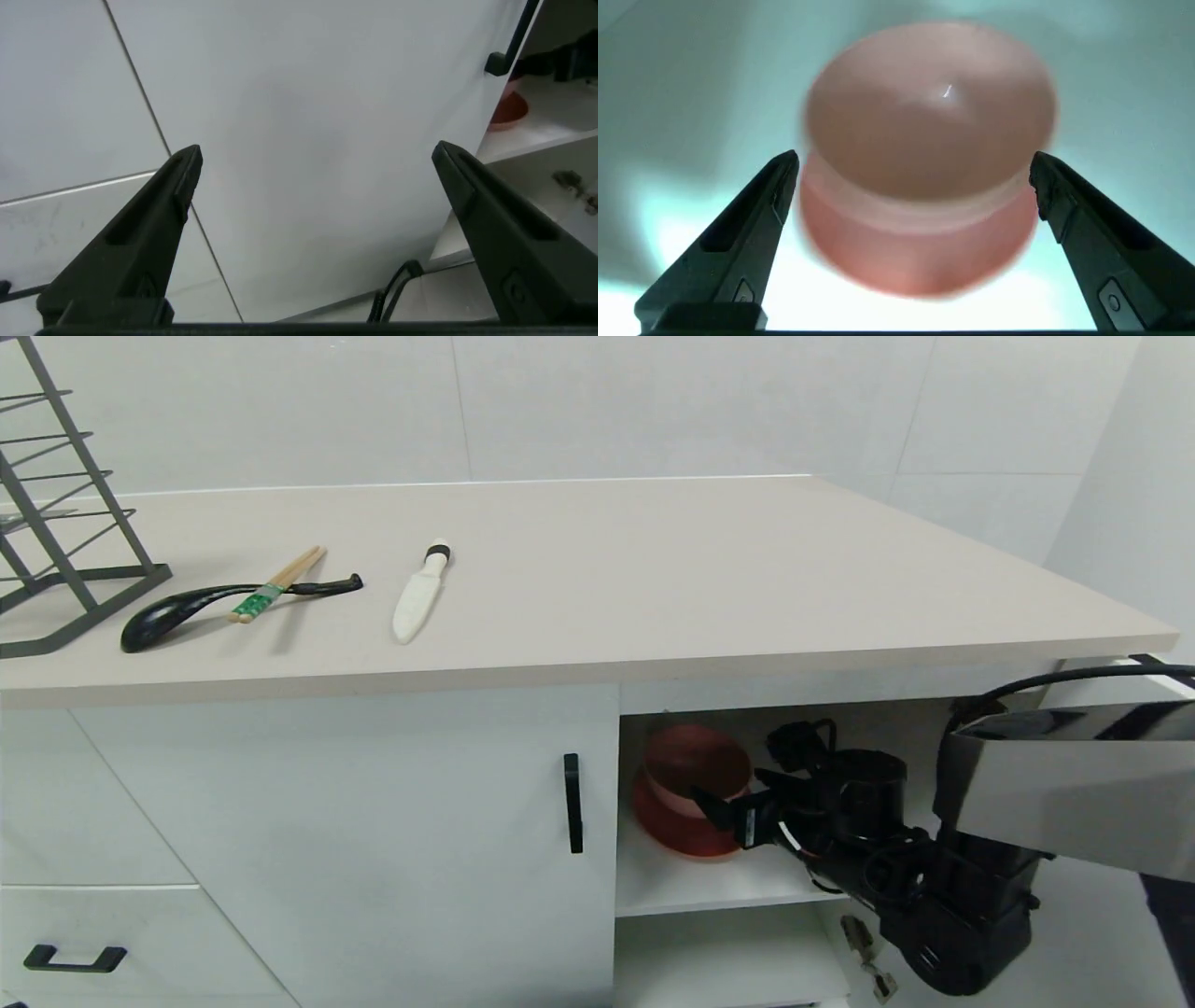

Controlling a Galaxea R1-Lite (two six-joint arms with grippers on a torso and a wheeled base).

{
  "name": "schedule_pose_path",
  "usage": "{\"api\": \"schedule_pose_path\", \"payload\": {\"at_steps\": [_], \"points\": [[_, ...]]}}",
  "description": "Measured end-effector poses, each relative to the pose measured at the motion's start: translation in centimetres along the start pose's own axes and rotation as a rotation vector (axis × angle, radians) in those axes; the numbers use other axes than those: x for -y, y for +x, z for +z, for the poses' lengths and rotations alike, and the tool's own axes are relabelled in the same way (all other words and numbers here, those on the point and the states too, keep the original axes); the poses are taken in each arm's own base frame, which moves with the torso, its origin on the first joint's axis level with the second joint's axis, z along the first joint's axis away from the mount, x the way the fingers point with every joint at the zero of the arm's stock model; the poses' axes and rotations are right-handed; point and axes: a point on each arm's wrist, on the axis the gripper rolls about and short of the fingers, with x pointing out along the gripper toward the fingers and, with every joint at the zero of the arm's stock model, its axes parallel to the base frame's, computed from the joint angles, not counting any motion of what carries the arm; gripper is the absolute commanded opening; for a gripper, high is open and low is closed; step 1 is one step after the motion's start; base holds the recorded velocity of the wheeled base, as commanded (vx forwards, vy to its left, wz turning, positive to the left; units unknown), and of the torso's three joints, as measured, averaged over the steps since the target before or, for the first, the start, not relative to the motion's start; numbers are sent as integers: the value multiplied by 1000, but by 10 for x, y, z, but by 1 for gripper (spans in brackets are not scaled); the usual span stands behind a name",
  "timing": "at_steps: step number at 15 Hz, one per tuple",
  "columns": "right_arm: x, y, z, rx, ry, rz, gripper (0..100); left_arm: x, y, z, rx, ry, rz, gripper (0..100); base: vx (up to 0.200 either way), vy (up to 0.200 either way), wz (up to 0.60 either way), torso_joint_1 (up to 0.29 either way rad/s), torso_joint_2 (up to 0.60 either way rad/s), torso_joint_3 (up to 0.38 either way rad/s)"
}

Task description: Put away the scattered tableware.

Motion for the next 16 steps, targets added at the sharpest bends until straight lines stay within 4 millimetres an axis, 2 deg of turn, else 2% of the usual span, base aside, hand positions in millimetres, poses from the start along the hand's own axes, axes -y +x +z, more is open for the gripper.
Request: {"api": "schedule_pose_path", "payload": {"at_steps": [3, 6, 11, 16], "points": [[-13, -56, 4, -28, -31, 9, 100, 0, 0, 0, 2, -5, 5, 100, 0, 0, 0, 0, 0, 0], [-14, -111, 5, -46, -89, -26, 100, -2, 0, 0, -3, -8, 84, 100, 0, 0, 0, 0, 0, 0], [-17, -170, 44, 178, -91, -111, 100, -3, 0, 0, -4, -28, 130, 100, 0, 0, 0, 0, 0, 0], [-16, -234, 56, 218, -80, -135, 100, -2, -1, -1, 1, -19, 87, 100, 0, 0, 0, 0, 0, 0]]}}
